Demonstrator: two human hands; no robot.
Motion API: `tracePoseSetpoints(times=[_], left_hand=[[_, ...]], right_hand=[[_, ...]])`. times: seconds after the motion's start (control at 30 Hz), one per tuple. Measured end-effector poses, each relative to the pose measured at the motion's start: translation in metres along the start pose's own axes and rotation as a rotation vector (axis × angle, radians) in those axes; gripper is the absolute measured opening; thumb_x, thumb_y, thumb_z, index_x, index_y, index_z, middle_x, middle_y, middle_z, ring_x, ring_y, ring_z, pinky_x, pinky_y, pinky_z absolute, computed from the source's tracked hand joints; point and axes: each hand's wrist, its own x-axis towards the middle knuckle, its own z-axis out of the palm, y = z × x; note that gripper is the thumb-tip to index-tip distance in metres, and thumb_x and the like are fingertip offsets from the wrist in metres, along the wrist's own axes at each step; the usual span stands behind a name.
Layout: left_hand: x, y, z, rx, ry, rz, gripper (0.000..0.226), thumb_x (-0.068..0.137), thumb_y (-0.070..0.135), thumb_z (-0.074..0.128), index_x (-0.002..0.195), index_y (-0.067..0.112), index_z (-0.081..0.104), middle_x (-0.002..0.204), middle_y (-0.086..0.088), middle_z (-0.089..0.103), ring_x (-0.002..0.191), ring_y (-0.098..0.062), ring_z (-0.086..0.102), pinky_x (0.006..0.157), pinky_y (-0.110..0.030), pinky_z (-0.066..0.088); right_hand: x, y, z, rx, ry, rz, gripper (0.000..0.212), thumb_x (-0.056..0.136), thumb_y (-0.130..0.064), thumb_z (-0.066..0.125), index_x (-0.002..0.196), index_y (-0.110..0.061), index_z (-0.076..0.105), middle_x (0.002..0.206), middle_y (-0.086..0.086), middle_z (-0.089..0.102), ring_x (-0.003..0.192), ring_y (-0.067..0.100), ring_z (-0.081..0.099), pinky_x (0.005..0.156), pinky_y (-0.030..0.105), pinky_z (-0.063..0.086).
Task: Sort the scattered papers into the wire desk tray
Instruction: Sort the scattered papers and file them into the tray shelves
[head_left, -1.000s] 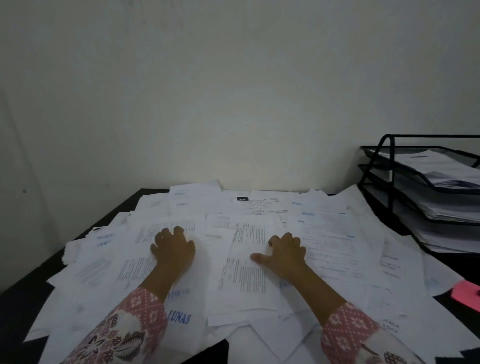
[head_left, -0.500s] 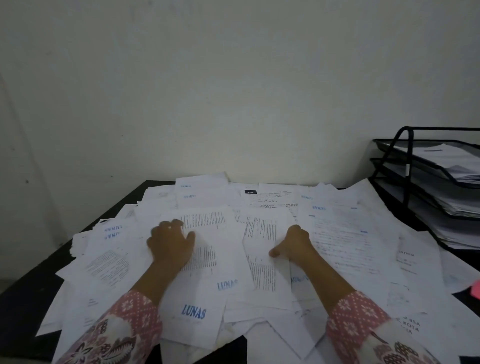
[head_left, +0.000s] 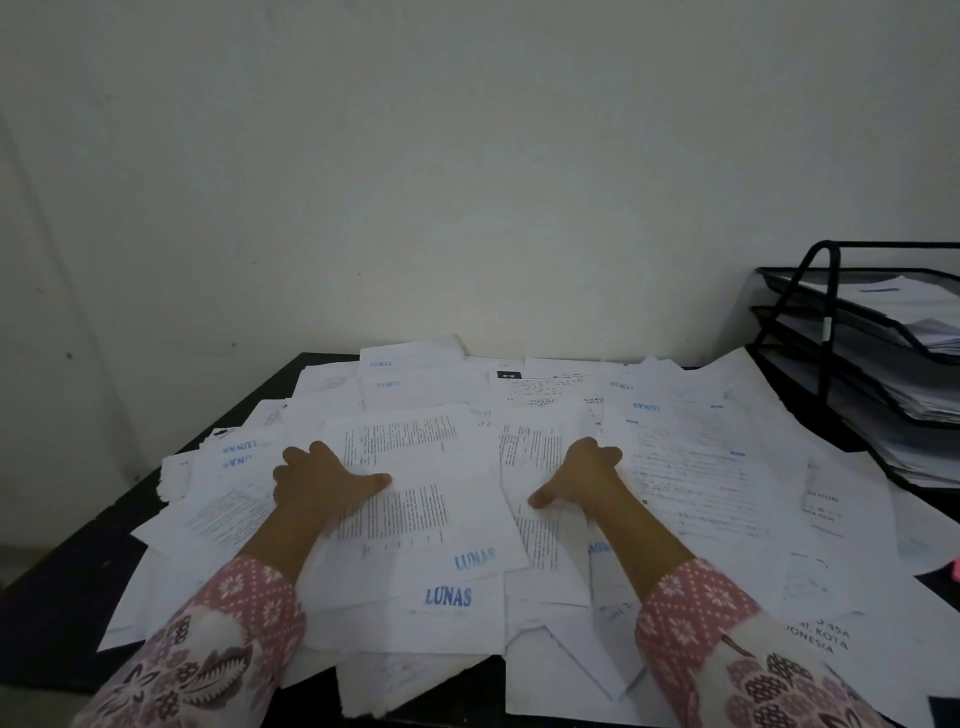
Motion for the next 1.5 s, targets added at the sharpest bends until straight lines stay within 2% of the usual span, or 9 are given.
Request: tracePoseSetpoints(times=[0.1, 0.2, 0.3, 0.53, 0.83, 0.97, 1.17, 1.27, 1.5], left_hand=[[-0.001, -0.002, -0.005, -0.152, -0.026, 0.046, 0.091, 0.071, 0.048, 0.076, 0.132, 0.000, 0.029, 0.134, -0.017, 0.041, 0.124, -0.031, 0.044, 0.094, -0.038, 0.042], [-0.006, 0.000, -0.009, -0.272, -0.034, 0.077, 0.085, 0.072, 0.029, 0.081, 0.130, -0.004, 0.029, 0.131, -0.019, 0.045, 0.122, -0.032, 0.046, 0.091, -0.035, 0.042], [-0.010, 0.005, -0.008, -0.415, -0.039, 0.077, 0.080, 0.074, 0.018, 0.079, 0.133, -0.005, 0.030, 0.134, -0.019, 0.043, 0.124, -0.033, 0.043, 0.091, -0.034, 0.040], [-0.017, 0.021, 0.006, -0.940, -0.149, 0.074, 0.037, 0.089, 0.004, 0.060, 0.125, -0.004, 0.055, 0.127, -0.018, 0.058, 0.111, -0.034, 0.057, 0.090, -0.037, 0.048], [-0.033, 0.069, 0.025, -1.144, -0.265, 0.092, 0.039, 0.095, 0.004, 0.045, 0.134, 0.002, 0.042, 0.125, -0.010, 0.053, 0.105, -0.027, 0.054, 0.084, -0.034, 0.045], [-0.034, 0.084, 0.035, -1.013, -0.236, 0.161, 0.037, 0.094, 0.013, 0.046, 0.129, 0.004, 0.045, 0.123, -0.007, 0.053, 0.107, -0.027, 0.053, 0.087, -0.032, 0.044], [-0.029, 0.077, 0.037, -0.036, -0.019, 0.162, 0.052, 0.089, 0.044, 0.047, 0.129, 0.012, 0.042, 0.131, -0.014, 0.039, 0.123, -0.031, 0.036, 0.100, -0.037, 0.032], [-0.032, 0.078, 0.038, 0.076, -0.037, 0.196, 0.070, 0.082, 0.058, 0.054, 0.131, 0.011, 0.039, 0.132, -0.013, 0.037, 0.125, -0.030, 0.033, 0.100, -0.038, 0.032], [-0.030, 0.091, 0.041, 0.058, -0.056, 0.231, 0.070, 0.078, 0.058, 0.063, 0.124, 0.007, 0.047, 0.126, -0.015, 0.041, 0.118, -0.029, 0.041, 0.093, -0.034, 0.040]], right_hand=[[0.002, 0.004, 0.000, 0.097, -0.015, -0.045, 0.079, 0.074, -0.032, 0.078, 0.129, 0.004, 0.033, 0.122, 0.013, 0.049, 0.112, 0.023, 0.053, 0.087, 0.026, 0.049], [0.001, 0.006, 0.005, 0.190, 0.035, -0.105, 0.021, 0.080, -0.007, 0.066, 0.086, -0.004, 0.046, 0.075, 0.003, 0.047, 0.065, 0.013, 0.049, 0.053, 0.020, 0.040], [-0.003, 0.009, 0.003, 0.257, 0.095, -0.168, 0.006, 0.089, 0.000, 0.046, 0.091, -0.005, 0.045, 0.082, 0.004, 0.048, 0.080, 0.017, 0.047, 0.066, 0.024, 0.040], [-0.012, 0.027, -0.011, 0.436, 0.097, -0.152, 0.042, 0.095, 0.002, 0.033, 0.137, 0.000, 0.037, 0.141, 0.015, 0.041, 0.128, 0.028, 0.040, 0.101, 0.031, 0.036], [-0.004, 0.041, -0.017, 0.704, -0.059, -0.078, 0.046, 0.098, -0.031, 0.044, 0.131, 0.000, 0.045, 0.129, 0.017, 0.053, 0.111, 0.029, 0.054, 0.094, 0.034, 0.044], [-0.001, 0.046, -0.017, 0.673, -0.076, -0.165, 0.034, 0.088, -0.014, 0.063, 0.119, 0.000, 0.054, 0.116, 0.016, 0.062, 0.095, 0.028, 0.061, 0.069, 0.027, 0.050], [0.008, 0.066, -0.035, 0.428, 0.118, -0.139, 0.029, 0.088, -0.007, 0.056, 0.115, 0.002, 0.053, 0.114, 0.017, 0.059, 0.103, 0.030, 0.057, 0.080, 0.029, 0.045], [0.010, 0.076, -0.039, 0.334, 0.165, -0.113, 0.026, 0.090, -0.012, 0.051, 0.112, 0.002, 0.053, 0.110, 0.018, 0.060, 0.089, 0.025, 0.055, 0.071, 0.025, 0.042], [0.017, 0.082, -0.040, 0.280, 0.233, -0.089, 0.028, 0.090, -0.007, 0.049, 0.117, 0.003, 0.050, 0.117, 0.017, 0.057, 0.105, 0.029, 0.055, 0.075, 0.025, 0.040]])
